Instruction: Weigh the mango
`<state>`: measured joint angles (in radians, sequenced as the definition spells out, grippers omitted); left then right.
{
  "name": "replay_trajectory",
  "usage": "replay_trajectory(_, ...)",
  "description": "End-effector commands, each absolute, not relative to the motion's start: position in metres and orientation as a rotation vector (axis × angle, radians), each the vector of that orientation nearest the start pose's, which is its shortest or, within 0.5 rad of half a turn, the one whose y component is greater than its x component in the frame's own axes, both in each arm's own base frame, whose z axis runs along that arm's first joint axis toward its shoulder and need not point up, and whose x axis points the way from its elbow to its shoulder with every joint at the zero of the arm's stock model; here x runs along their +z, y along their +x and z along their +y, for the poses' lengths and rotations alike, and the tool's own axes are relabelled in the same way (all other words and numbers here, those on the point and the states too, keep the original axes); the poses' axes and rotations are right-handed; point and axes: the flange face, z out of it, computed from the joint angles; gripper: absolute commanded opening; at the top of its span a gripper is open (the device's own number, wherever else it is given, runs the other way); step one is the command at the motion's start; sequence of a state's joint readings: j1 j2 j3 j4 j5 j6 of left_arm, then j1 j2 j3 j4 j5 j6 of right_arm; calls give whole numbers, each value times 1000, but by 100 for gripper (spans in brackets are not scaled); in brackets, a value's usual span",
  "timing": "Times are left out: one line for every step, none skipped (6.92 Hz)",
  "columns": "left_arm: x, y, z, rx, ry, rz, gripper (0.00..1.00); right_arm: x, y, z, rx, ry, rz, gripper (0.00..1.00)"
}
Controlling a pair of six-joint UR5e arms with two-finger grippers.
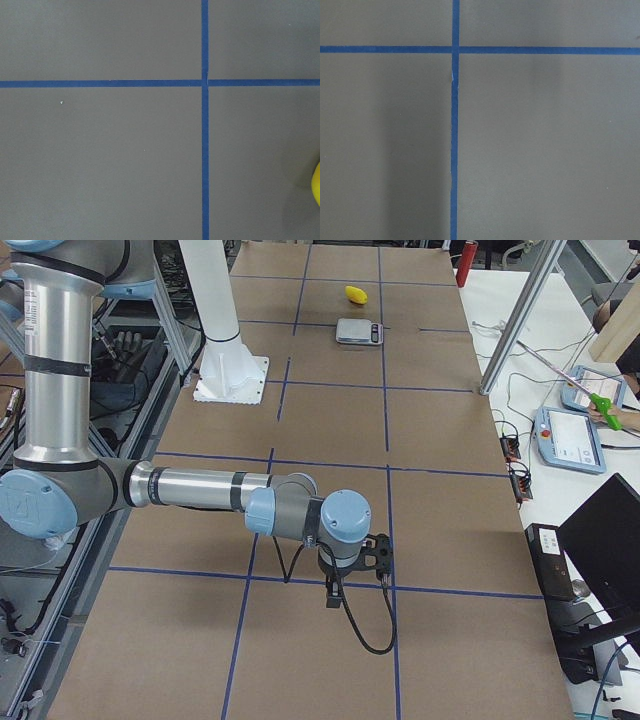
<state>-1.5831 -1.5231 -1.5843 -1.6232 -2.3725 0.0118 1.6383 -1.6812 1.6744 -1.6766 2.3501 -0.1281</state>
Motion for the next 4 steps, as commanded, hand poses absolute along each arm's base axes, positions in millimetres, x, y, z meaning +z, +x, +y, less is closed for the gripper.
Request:
replay_trajectory(667,-67,-476,16,36,805,100,670,93,-431,-13,-31,-785,100)
replay_trajectory(653,-65,-483,23,60,803,100,670,93,-431,-14,-31,-785,100)
replay_trajectory(619,-65,-498,47,116,802,100,669,93,-431,-13,-30,-785,100)
replay_trajectory(560,-52,-500,72,188,800,100,669,93,-431,-13,-30,-785,100)
